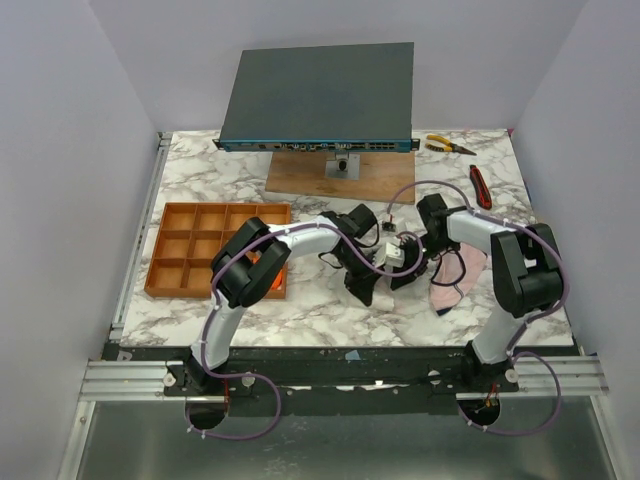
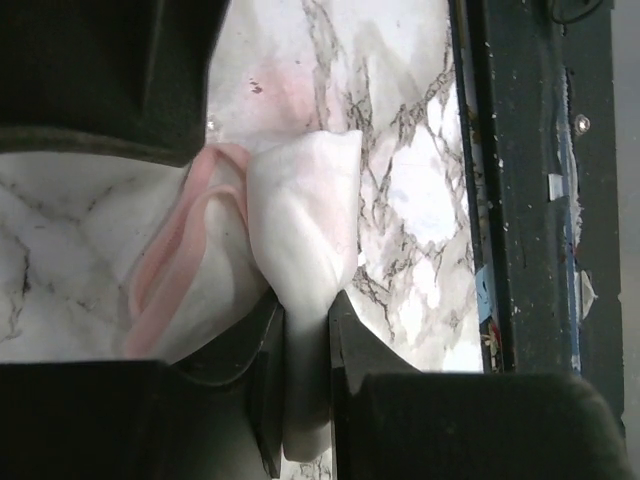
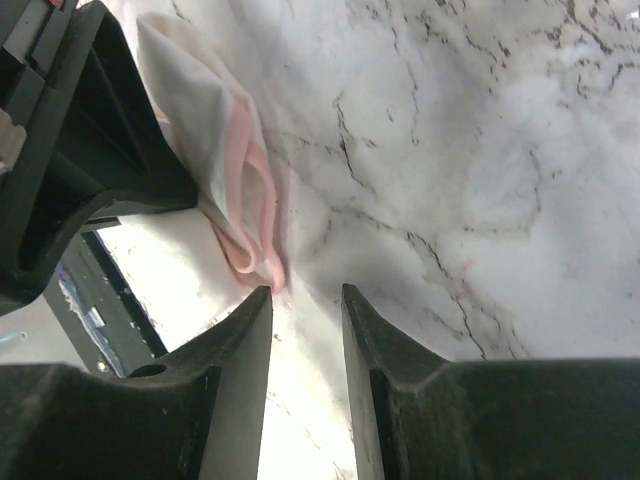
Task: Roll the underwear
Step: Roll the underwear to the center of the board.
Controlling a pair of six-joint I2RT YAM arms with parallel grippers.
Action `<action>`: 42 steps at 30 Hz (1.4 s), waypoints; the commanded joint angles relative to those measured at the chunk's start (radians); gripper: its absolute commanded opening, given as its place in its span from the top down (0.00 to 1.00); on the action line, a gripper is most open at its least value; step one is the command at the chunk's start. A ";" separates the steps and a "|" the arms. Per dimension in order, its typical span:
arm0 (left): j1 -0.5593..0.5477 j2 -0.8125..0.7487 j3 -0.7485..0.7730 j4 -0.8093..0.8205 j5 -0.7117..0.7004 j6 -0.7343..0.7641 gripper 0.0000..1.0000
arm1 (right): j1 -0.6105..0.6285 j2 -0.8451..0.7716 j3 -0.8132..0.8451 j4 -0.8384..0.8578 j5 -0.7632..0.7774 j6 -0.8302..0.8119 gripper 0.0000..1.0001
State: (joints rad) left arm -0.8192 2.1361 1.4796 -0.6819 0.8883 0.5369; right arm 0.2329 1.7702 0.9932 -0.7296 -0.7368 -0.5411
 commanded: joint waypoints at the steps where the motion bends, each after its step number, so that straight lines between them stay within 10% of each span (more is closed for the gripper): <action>1: 0.009 0.090 -0.011 -0.148 -0.035 -0.026 1.00 | -0.010 -0.092 -0.027 0.043 0.004 -0.039 0.62; 28: 0.042 0.136 0.007 -0.080 -0.137 -0.157 1.00 | -0.263 -0.223 -0.106 0.219 0.193 0.054 0.65; 42: 0.035 0.159 -0.002 -0.048 -0.122 -0.220 1.00 | -0.287 -0.436 -0.211 0.134 -0.096 -0.248 0.62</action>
State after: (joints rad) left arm -0.7673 2.2028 1.5311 -0.6830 0.9424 0.3134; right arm -0.0528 1.4715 0.8425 -0.5491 -0.6792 -0.6342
